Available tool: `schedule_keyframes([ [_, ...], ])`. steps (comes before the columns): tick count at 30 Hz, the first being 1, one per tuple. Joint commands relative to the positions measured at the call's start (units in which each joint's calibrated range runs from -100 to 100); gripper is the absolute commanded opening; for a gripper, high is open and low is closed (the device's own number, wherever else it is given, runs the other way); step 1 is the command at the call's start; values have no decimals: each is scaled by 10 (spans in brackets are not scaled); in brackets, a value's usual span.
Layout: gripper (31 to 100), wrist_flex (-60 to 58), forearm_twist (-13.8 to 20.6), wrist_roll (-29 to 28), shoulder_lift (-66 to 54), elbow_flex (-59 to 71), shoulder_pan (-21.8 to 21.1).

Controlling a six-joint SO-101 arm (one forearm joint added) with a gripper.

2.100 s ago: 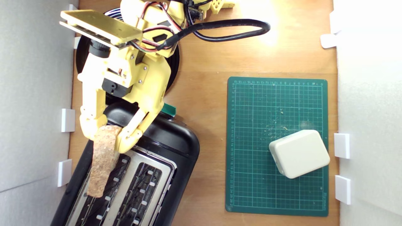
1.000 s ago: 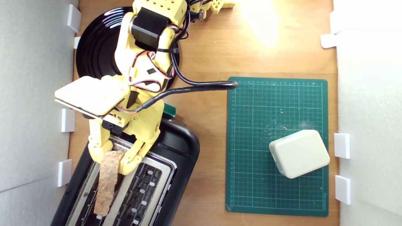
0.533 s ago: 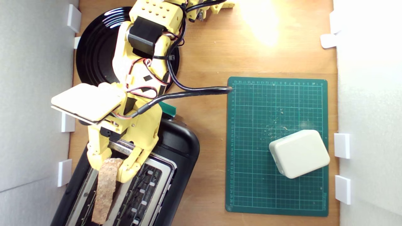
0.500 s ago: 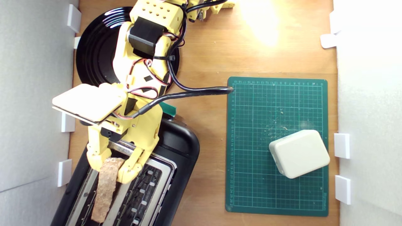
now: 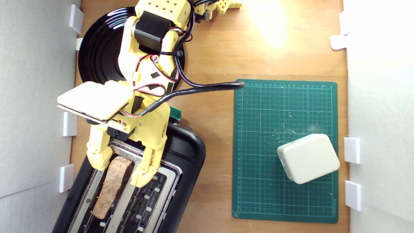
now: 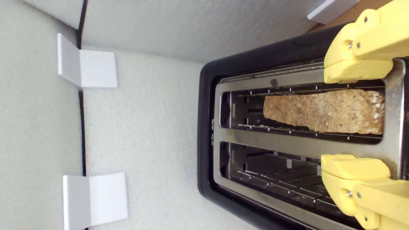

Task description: Pick bread and place in toaster

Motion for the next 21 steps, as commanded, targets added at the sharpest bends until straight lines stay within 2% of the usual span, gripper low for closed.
schedule_keyframes([
  [1, 826, -4, -6, 16, -103, -13, 10],
  [6, 825, -41, -8, 9, -206, -10, 10],
  [10, 825, -89, -8, -73, -273, -8, -8],
  [14, 825, -90, -2, -178, -330, -1, -103],
  [15, 825, -90, -6, -230, -344, 6, -135],
  [17, 825, -90, 1, -298, -347, 8, -159],
  [21, 825, -90, 2, -432, -351, 11, -180],
])
